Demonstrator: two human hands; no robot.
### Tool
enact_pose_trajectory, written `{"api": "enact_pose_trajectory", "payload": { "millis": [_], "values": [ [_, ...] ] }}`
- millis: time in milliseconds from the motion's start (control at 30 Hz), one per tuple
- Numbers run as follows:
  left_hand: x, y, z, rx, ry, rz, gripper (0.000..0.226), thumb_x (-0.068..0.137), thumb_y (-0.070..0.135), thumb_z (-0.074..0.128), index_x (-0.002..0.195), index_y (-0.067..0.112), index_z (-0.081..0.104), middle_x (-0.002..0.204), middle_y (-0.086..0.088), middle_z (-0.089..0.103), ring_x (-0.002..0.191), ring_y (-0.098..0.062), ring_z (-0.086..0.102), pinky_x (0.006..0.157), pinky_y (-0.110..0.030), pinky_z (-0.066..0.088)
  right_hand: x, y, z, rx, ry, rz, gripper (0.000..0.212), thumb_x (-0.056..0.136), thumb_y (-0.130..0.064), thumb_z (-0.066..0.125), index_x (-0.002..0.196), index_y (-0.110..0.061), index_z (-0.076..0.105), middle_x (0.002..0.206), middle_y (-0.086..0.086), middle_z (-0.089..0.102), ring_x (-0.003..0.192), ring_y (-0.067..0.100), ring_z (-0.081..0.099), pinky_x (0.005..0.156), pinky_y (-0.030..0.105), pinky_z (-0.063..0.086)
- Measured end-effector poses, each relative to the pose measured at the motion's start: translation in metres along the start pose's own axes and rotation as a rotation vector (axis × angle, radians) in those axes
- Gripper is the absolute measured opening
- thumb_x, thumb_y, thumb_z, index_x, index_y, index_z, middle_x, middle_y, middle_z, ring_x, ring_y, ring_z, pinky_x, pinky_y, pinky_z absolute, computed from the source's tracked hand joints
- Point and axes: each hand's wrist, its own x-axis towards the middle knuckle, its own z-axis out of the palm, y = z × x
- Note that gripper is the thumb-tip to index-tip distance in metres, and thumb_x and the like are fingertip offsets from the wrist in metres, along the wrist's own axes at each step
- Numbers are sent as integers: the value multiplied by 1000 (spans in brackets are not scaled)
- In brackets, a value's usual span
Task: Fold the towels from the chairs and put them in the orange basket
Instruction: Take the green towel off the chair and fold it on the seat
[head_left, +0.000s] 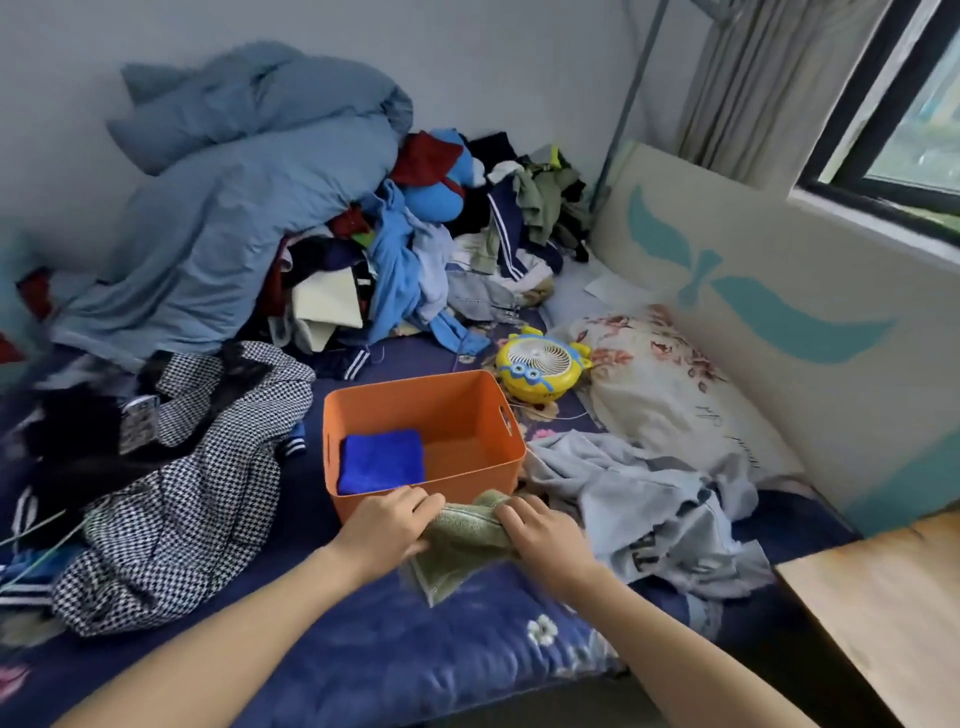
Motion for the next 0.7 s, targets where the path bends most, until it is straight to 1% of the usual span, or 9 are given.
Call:
{"api": "enact_pose_trajectory", "payload": {
  "millis": [133, 267, 367, 400, 467, 500, 567, 633, 700],
  "values": [
    [18, -50, 16, -10, 16, -66, 87, 30, 33, 94, 100, 16, 45, 73, 3, 64, 60, -12, 63, 42, -21, 50, 57, 22, 22, 39, -26, -61, 44, 52, -16, 79, 90, -16, 56, 82, -1, 63, 69, 20, 61, 39, 26, 46],
    [60, -95, 21, -14, 88, -73, 83, 33, 30, 92, 100, 16, 46, 74, 1, 64, 61, -14, 63, 42, -20, 47, 110, 54, 26, 61, 38, -43, 51, 49, -21, 79, 93, -17, 54, 84, -2, 67, 69, 19, 64, 42, 21, 46],
    [93, -131, 27, -25, 135, -55, 78, 38, 30, 91, 101, 16, 46, 77, 1, 64, 64, -15, 63, 41, -20, 48, 149, 76, 28, 60, 49, -16, 33, 63, -24, 56, 94, -16, 54, 87, 0, 67, 71, 20, 65, 45, 22, 48],
    [103, -142, 30, -40, 133, -58, 77, 40, 29, 90, 101, 16, 46, 77, 1, 65, 64, -15, 63, 41, -21, 48, 160, 83, 30, 68, 42, 0, 32, 66, -29, 49, 94, -17, 53, 87, -1, 67, 72, 20, 65, 45, 21, 48],
    [118, -157, 42, -68, 117, -57, 74, 42, 28, 89, 100, 17, 46, 76, 1, 65, 64, -15, 63, 40, -21, 48, 176, 94, 38, 56, 20, 21, 31, 69, -36, 44, 94, -19, 50, 84, -3, 68, 71, 17, 65, 43, 20, 44],
    [123, -162, 50, -77, 97, -54, 73, 42, 28, 89, 100, 17, 45, 76, 1, 65, 63, -15, 63, 39, -21, 47, 181, 98, 43, 49, 3, 29, 29, 68, -36, 47, 93, -20, 48, 82, -4, 68, 69, 16, 65, 41, 20, 43],
    [133, -173, 68, -90, 60, -65, 72, 42, 29, 88, 98, 18, 45, 75, 3, 64, 61, -14, 62, 38, -21, 47, 191, 106, 54, 64, -46, 33, 35, 61, -31, 61, 91, -21, 48, 79, -5, 66, 67, 15, 64, 38, 19, 40],
    [140, -180, 82, -101, 10, -98, 71, 42, 31, 88, 97, 20, 44, 73, 5, 63, 60, -12, 61, 36, -21, 45, 199, 114, 65, 51, -128, 31, 47, 50, -29, 79, 88, -20, 54, 77, -5, 65, 65, 15, 63, 38, 19, 41],
    [147, -184, 93, -99, -32, -116, 69, 42, 32, 88, 95, 20, 46, 71, 6, 63, 58, -12, 60, 35, -20, 44, 203, 123, 77, 36, -203, 34, 52, 42, -30, 86, 86, -19, 60, 76, -5, 65, 65, 15, 63, 38, 19, 44]
  ]
}}
